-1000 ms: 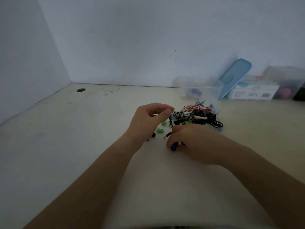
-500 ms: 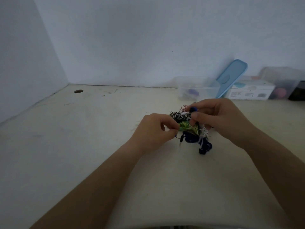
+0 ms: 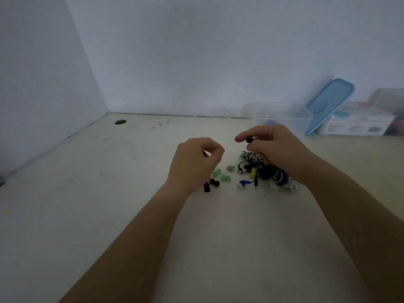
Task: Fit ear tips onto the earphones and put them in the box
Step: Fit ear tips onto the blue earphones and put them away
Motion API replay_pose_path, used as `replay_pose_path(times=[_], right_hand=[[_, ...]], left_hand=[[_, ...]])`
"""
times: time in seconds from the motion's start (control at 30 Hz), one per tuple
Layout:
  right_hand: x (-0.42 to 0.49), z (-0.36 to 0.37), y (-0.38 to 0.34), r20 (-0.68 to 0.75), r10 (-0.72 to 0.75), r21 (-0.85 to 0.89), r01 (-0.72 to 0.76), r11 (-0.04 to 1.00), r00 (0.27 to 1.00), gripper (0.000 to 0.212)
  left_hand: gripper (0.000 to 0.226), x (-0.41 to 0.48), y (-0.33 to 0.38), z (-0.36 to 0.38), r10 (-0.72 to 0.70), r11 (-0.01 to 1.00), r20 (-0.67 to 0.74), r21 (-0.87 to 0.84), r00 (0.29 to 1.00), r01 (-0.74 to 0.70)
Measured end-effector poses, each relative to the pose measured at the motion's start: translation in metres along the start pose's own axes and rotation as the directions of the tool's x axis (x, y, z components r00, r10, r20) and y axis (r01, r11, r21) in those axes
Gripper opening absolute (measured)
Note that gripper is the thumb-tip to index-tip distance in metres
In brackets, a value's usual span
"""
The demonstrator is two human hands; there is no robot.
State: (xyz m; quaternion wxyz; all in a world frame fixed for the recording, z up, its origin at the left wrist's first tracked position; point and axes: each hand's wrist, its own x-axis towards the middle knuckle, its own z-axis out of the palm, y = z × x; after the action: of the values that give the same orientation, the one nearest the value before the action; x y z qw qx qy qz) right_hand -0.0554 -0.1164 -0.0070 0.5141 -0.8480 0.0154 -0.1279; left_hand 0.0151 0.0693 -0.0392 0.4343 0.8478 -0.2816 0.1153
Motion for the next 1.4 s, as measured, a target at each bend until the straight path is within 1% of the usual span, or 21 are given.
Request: replay_pose_path(times=[0.07, 0.13, 0.23, 0.33, 0.37, 0.43, 0.53, 0.67, 0.8, 0.87, 0.93, 1.03, 1.07, 1.13, 1.2, 1.27, 1.4], right_hand=[[0.004, 0.002, 0.003, -0.023, 0.046, 0.033, -0.045, 0.998, 0.999, 0.032], [0.005, 0.003, 0.007, -0.039, 0.086, 0.038, -0.084, 0.996, 0.996, 0.036], [0.006, 0.007, 0.008, -0.026, 0.118, 0.061, -0.116, 0.991, 0.993, 0.039], [0.010, 0.010, 0.009, 0.001, 0.224, 0.215, -0.219, 0.952, 0.975, 0.042], [0.010, 0.010, 0.010, 0.003, 0.237, 0.257, -0.230, 0.939, 0.971, 0.040], [0.008, 0.011, 0.014, -0.012, 0.182, 0.264, -0.173, 0.949, 0.983, 0.036], [0.003, 0.012, 0.015, -0.025, 0.122, 0.205, -0.115, 0.972, 0.992, 0.032], [0.001, 0.016, 0.015, 0.018, 0.101, 0.174, -0.103, 0.979, 0.995, 0.022], [-0.003, 0.020, 0.015, 0.045, 0.097, 0.168, -0.104, 0.980, 0.994, 0.014], [-0.005, 0.021, 0.016, 0.054, 0.086, 0.139, -0.093, 0.986, 0.995, 0.014], [-0.008, 0.021, 0.017, 0.068, 0.076, 0.126, -0.085, 0.988, 0.995, 0.014], [-0.010, 0.020, 0.019, 0.098, 0.070, 0.111, -0.081, 0.991, 0.993, 0.012], [-0.011, 0.019, 0.020, 0.108, 0.070, 0.110, -0.082, 0.991, 0.992, 0.011], [-0.013, 0.018, 0.021, 0.115, 0.063, 0.125, -0.077, 0.989, 0.991, 0.008], [-0.014, 0.017, 0.021, 0.103, 0.052, 0.125, -0.065, 0.990, 0.993, 0.007], [-0.014, 0.016, 0.022, 0.090, 0.039, 0.114, -0.049, 0.992, 0.995, 0.005], [-0.014, 0.017, 0.025, -0.005, -0.010, 0.121, 0.010, 0.993, 1.000, 0.005]], left_hand=[[0.011, 0.007, -0.014, -0.010, -0.100, 0.995, -0.134, -0.036, 0.986, 0.097], [0.012, 0.012, -0.029, -0.015, -0.169, 0.985, -0.171, -0.003, 0.971, 0.171], [0.015, 0.014, -0.044, -0.013, -0.254, 0.963, -0.100, 0.062, 0.962, 0.261], [0.019, 0.014, -0.048, -0.008, -0.344, 0.932, 0.004, 0.127, 0.939, 0.341], [0.019, 0.014, -0.048, -0.007, -0.361, 0.923, 0.025, 0.150, 0.932, 0.354], [0.017, 0.016, -0.047, -0.004, -0.373, 0.916, 0.053, 0.178, 0.926, 0.359], [0.012, 0.018, -0.045, -0.001, -0.372, 0.914, 0.064, 0.202, 0.926, 0.353], [0.008, 0.019, -0.046, 0.003, -0.372, 0.908, 0.028, 0.217, 0.928, 0.358], [0.009, 0.019, -0.047, 0.004, -0.382, 0.909, 0.013, 0.188, 0.924, 0.373], [0.008, 0.018, -0.046, 0.003, -0.373, 0.918, -0.006, 0.141, 0.928, 0.370], [0.006, 0.018, -0.042, 0.001, -0.339, 0.935, -0.072, 0.088, 0.938, 0.344], [0.006, 0.015, -0.030, -0.004, -0.207, 0.973, -0.197, 0.058, 0.958, 0.222], [0.007, 0.013, -0.024, -0.005, -0.180, 0.983, -0.211, 0.001, 0.961, 0.184], [0.010, 0.007, -0.010, -0.004, -0.185, 0.968, -0.167, -0.203, 0.968, 0.150], [0.015, -0.002, 0.002, -0.002, -0.201, 0.912, -0.050, -0.373, 0.978, 0.168], [0.018, -0.007, 0.008, 0.002, -0.199, 0.868, 0.051, -0.455, 0.979, 0.200], [0.018, -0.008, 0.010, 0.005, -0.235, 0.804, 0.159, -0.523, 0.959, 0.284]])
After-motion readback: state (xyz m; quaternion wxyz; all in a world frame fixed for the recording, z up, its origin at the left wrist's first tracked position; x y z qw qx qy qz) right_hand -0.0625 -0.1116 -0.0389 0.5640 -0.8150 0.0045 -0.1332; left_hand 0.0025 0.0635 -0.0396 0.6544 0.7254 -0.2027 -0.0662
